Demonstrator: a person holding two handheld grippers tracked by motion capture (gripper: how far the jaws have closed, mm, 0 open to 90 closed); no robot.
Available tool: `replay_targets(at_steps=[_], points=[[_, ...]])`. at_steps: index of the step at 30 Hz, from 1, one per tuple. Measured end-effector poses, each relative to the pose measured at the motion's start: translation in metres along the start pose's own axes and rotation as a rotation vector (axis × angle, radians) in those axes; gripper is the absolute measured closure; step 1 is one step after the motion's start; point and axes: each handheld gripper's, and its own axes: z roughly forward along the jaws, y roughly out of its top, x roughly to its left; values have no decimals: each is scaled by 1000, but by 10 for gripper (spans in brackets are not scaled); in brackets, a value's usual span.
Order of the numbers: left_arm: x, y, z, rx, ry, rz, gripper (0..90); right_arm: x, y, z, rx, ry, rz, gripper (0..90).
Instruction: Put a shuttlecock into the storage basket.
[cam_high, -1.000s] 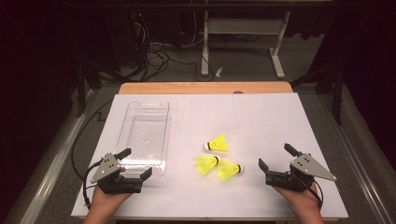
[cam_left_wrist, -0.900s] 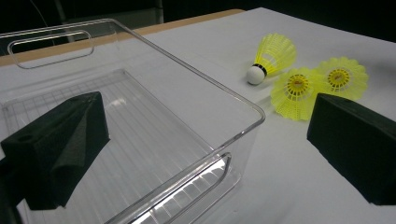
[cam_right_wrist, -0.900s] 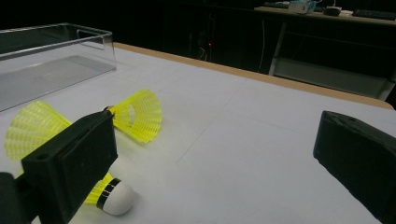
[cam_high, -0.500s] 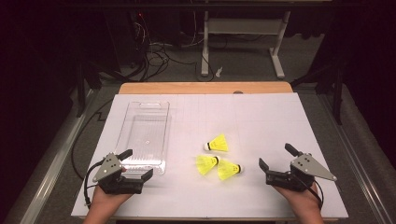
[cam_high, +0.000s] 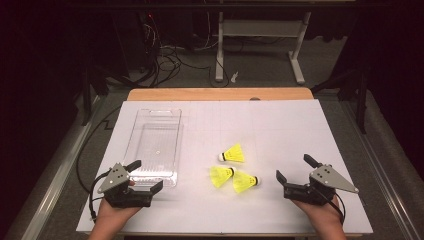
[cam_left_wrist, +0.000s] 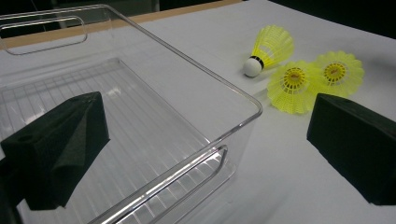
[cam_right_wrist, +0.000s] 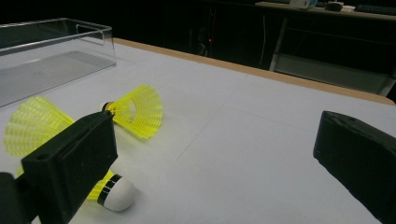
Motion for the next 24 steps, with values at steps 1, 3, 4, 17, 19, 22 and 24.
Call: replay_targets(at_steps=[1, 3, 4, 17, 19, 22, 24], points=[[0, 1, 0, 9, 2, 3, 3, 0, 0, 0, 3, 0, 2, 0], [-1, 2, 0, 19, 2, 6, 3, 0, 0, 0, 3, 0, 2, 0], [-1, 2, 0, 19, 2, 6, 3, 0, 0, 0, 3, 0, 2, 0], [-2, 18, 1, 82, -3, 27, 6, 0, 0, -2, 6, -3, -2, 0], [-2, 19, 2, 97, -11, 31, 6, 1, 0, -2, 3, 2, -6, 0], [0, 21, 1, 115, -19, 33, 6, 2, 1, -2, 4, 1, -8, 0], [1, 22, 1, 126, -17, 33, 6, 2, 1, -2, 6, 1, -9, 0]])
